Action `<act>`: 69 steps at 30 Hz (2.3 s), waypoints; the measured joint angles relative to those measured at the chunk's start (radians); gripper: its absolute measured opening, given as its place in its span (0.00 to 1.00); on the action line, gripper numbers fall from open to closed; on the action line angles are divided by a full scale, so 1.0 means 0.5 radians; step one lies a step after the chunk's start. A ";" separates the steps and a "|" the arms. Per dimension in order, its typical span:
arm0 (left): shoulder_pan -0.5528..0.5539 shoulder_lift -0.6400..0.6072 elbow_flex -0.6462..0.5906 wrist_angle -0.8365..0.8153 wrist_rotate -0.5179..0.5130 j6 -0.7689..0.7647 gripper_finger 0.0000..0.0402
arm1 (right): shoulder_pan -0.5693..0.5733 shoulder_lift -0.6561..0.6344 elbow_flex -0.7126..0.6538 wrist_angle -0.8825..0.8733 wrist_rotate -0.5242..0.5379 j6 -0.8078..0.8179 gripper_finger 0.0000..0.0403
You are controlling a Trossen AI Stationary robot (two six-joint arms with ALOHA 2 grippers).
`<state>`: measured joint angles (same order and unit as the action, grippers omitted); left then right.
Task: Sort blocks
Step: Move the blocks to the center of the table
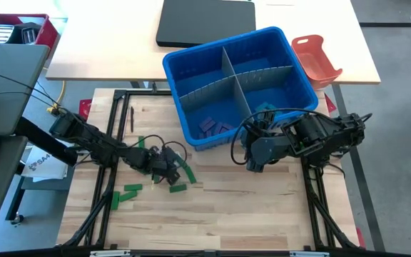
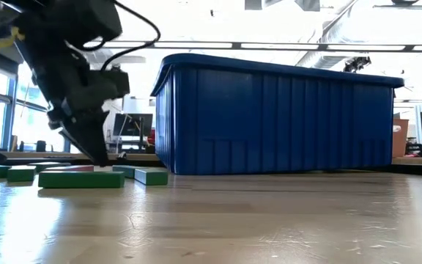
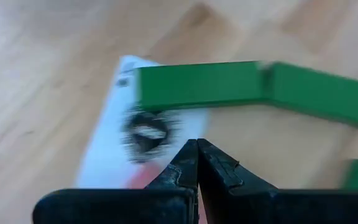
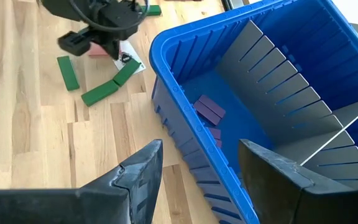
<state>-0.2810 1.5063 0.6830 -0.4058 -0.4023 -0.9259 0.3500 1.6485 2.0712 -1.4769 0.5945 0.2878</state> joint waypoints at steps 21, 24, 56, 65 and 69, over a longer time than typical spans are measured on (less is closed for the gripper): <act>0.501 0.156 0.005 -0.405 -0.209 0.292 0.00 | 0.000 0.000 0.000 -0.010 -0.002 0.001 0.51; 0.589 0.170 -0.009 -0.596 -0.455 0.231 0.00 | 0.000 0.000 0.000 -0.010 -0.003 0.001 0.51; 0.547 0.230 -0.047 0.028 -0.672 0.548 0.00 | -0.006 0.000 0.000 -0.007 -0.008 0.006 0.51; 0.340 0.143 -0.044 0.137 -0.350 0.466 0.00 | -0.005 0.000 0.000 -0.007 -0.008 0.003 0.51; 0.150 0.029 -0.011 0.163 -0.116 0.580 0.00 | -0.005 0.000 0.000 -0.007 -0.006 0.001 0.51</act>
<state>-0.2061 1.5207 0.6775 -0.3244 -0.4603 -0.6357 0.3475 1.6485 2.0712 -1.4803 0.5915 0.2884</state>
